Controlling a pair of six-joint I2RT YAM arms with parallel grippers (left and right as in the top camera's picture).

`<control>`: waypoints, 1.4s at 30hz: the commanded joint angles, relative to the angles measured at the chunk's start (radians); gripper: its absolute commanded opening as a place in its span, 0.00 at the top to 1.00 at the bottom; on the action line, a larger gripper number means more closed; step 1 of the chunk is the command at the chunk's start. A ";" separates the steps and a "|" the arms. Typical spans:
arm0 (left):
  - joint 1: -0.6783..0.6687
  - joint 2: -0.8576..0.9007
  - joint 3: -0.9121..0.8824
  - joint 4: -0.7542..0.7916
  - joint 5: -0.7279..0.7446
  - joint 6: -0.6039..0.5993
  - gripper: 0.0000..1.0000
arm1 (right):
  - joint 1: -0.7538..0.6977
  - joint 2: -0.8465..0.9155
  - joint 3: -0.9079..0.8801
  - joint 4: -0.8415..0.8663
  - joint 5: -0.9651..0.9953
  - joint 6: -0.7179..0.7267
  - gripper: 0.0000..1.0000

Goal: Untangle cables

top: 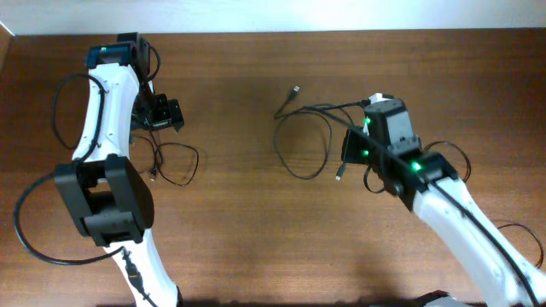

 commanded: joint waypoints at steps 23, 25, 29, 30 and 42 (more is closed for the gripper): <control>-0.002 -0.003 0.017 -0.002 0.011 -0.017 0.01 | 0.034 0.476 0.331 0.120 -0.139 -0.336 0.09; -0.002 -0.003 0.017 -0.002 0.011 -0.017 0.01 | 0.034 0.568 0.331 0.212 -0.101 -0.336 0.09; -0.002 -0.003 0.017 -0.002 0.011 -0.017 0.01 | 0.033 0.661 0.331 0.295 -0.101 -0.336 0.28; -0.002 -0.003 0.017 -0.002 0.011 -0.017 0.01 | 0.034 0.660 0.332 0.295 -0.102 -0.336 0.60; -0.002 -0.003 0.017 -0.002 0.011 -0.017 0.01 | 0.034 0.697 0.330 0.264 -0.102 -0.598 0.19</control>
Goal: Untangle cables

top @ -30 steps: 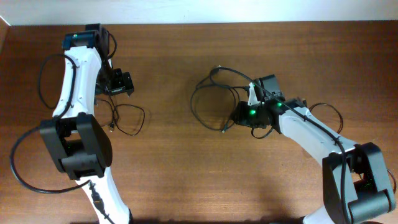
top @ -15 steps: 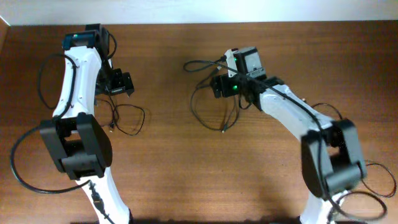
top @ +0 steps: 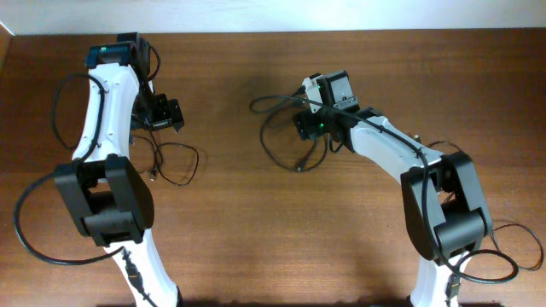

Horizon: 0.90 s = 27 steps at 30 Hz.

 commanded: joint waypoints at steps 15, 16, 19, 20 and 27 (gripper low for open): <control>-0.002 -0.003 0.016 -0.001 0.010 -0.017 0.01 | 0.000 -0.430 0.022 -0.206 -0.657 0.357 0.96; -0.002 -0.003 0.016 -0.001 0.010 -0.017 0.01 | 0.000 -0.441 0.022 -0.206 -0.697 0.380 0.96; -0.002 -0.003 0.016 -0.001 0.010 -0.017 0.01 | 0.000 -0.425 0.019 -0.267 -0.692 0.451 0.96; -0.002 -0.003 0.016 -0.001 0.010 -0.017 0.01 | 0.000 -0.407 0.017 -0.293 -0.693 0.451 0.96; -0.002 -0.003 0.016 -0.001 0.010 -0.017 0.01 | -0.008 -0.136 0.001 -0.309 -0.702 0.542 0.96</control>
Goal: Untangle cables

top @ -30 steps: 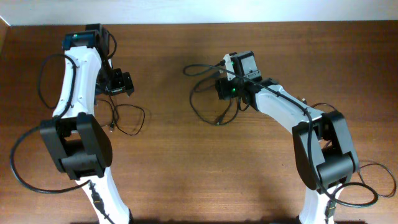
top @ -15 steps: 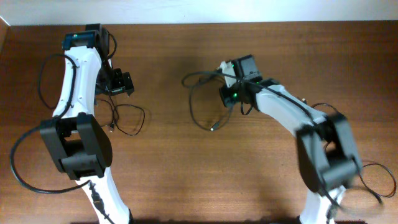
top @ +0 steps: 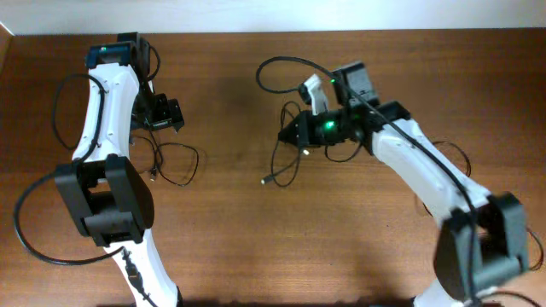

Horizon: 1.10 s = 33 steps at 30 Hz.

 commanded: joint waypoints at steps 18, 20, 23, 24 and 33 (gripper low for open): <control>-0.002 -0.003 0.016 -0.001 0.009 -0.013 0.01 | -0.179 0.194 -0.014 -0.216 0.700 0.030 0.96; -0.002 -0.003 0.016 -0.001 0.010 -0.013 0.01 | -0.179 0.194 -0.014 -0.177 0.812 0.030 0.96; -0.002 -0.003 0.016 -0.001 0.010 -0.013 0.01 | -0.179 0.194 -0.014 -0.121 0.924 0.034 0.96; -0.002 -0.003 0.016 -0.001 0.009 -0.013 0.01 | -0.179 0.194 -0.014 -0.105 0.944 0.037 0.96; -0.002 -0.003 0.016 -0.001 0.010 -0.013 0.01 | -0.358 0.194 -0.014 0.095 1.009 0.124 0.91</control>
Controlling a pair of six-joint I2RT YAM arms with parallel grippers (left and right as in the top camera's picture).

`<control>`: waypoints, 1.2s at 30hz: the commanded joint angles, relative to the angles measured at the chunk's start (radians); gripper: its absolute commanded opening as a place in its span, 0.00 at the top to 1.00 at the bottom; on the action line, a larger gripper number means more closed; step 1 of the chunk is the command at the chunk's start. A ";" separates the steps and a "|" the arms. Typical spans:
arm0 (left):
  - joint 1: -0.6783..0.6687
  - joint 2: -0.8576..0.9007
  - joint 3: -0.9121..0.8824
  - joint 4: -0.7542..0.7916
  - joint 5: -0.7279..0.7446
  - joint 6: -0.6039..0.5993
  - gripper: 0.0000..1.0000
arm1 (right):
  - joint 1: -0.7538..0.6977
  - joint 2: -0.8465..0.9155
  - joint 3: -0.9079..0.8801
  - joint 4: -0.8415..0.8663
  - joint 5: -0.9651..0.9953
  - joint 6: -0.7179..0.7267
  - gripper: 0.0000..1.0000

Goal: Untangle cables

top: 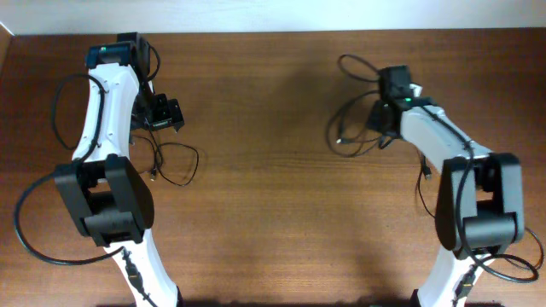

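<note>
Two black cables lie apart on the brown table (256, 213). The left cable (177, 164) forms a small loop with its plug toward the front; one strand runs up into my left gripper (160, 119), which looks shut on it. At the far right my right gripper (381, 122) is shut on the other black cable (348, 147). That cable loops to the left of the gripper, and a second loop (354, 62) rises behind it. Its plug (341, 137) hangs on the left side.
Both arms carry their own black wiring: a large loop beside the left arm (26, 222) and coils by the right base (512, 256). A short dark cable end (424, 173) shows beside the right forearm. The table's back edge meets a white wall (273, 13).
My right gripper has moved from the table's middle to the far right, taking its cable along. The cable's loops now sit right of centre. The left arm and its cable are unchanged.
My right gripper first stood right of centre beside its looped cable. Then it was left of there at the back centre on the cable, then mid-table with the cable raised and trailing. Now it holds it far right. The left gripper stayed on its cable throughout.
</note>
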 commanded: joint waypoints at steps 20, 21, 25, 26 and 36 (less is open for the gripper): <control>-0.002 -0.003 0.016 -0.001 0.010 -0.013 0.01 | -0.184 0.005 0.000 0.015 -0.076 -0.052 0.02; -0.002 -0.003 0.016 -0.001 0.010 -0.013 0.01 | -0.201 0.009 0.000 0.013 -0.135 -0.052 0.02; -0.002 -0.003 0.016 -0.001 0.010 -0.013 0.01 | -0.274 0.046 0.000 0.008 -0.436 -0.052 0.01; -0.002 -0.003 0.016 -0.001 0.010 -0.013 0.01 | -0.270 0.060 -0.001 0.008 -0.451 -0.052 0.02; -0.002 -0.003 0.016 -0.001 0.010 -0.013 0.01 | -0.182 0.081 -0.003 0.101 -0.578 -0.134 0.02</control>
